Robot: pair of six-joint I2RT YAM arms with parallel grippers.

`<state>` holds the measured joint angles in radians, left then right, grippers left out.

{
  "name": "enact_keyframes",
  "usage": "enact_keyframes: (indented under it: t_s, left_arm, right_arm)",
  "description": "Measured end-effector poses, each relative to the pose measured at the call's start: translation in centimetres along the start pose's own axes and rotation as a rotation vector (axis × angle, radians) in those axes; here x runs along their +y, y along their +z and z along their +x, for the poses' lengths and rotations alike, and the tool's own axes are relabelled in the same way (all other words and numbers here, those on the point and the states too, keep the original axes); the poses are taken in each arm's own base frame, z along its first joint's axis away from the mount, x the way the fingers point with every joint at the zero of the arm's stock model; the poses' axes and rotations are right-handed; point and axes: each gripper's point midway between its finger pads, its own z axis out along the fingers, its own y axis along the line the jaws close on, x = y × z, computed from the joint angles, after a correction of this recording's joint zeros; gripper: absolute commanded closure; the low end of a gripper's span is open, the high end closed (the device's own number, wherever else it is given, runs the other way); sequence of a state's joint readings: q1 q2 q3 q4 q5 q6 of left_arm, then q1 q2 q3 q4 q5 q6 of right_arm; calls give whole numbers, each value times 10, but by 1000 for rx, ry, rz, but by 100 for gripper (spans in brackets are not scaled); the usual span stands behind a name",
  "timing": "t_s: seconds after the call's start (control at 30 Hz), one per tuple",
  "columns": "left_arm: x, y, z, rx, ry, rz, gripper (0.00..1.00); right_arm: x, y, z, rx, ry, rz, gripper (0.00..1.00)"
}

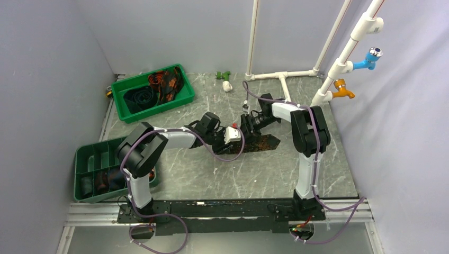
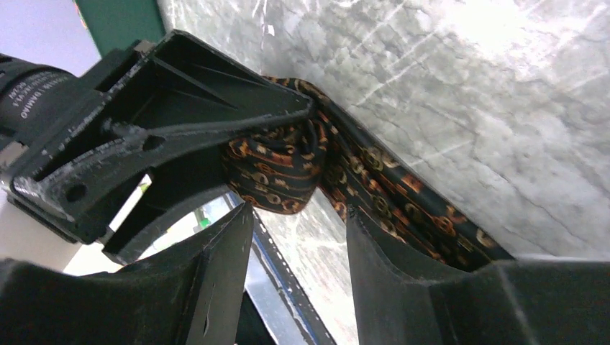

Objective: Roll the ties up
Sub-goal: Roll the tie at the center of the board.

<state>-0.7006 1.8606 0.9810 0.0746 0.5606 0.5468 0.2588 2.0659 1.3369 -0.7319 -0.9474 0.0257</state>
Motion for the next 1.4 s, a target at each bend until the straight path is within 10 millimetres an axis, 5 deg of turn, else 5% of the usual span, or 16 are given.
enact_keyframes:
  t_s: [0.2, 0.4, 0.6, 0.8, 1.17, 1.4]
  left_arm:
    - [0, 5, -4, 16, 15, 10, 86]
    - [1, 6, -4, 25, 13, 17, 83]
    - [1, 8, -5, 25, 8, 21, 41]
    - [4, 9, -8, -41, -3, 12, 21]
    - [-3, 24, -23, -209, -12, 74, 26]
    - [4, 39, -33, -297, -61, 64, 67]
  right_arm:
    - [8, 11, 2, 21, 4, -31, 53]
    - [3, 22, 8, 56, 22, -61, 100]
    - [1, 20, 8, 60, -5, -43, 100]
    - [-15, 17, 7, 72, -31, 71, 100]
    - [-32, 10, 5, 95, -28, 213, 100]
    - [-34, 9, 4, 99, -36, 233, 100]
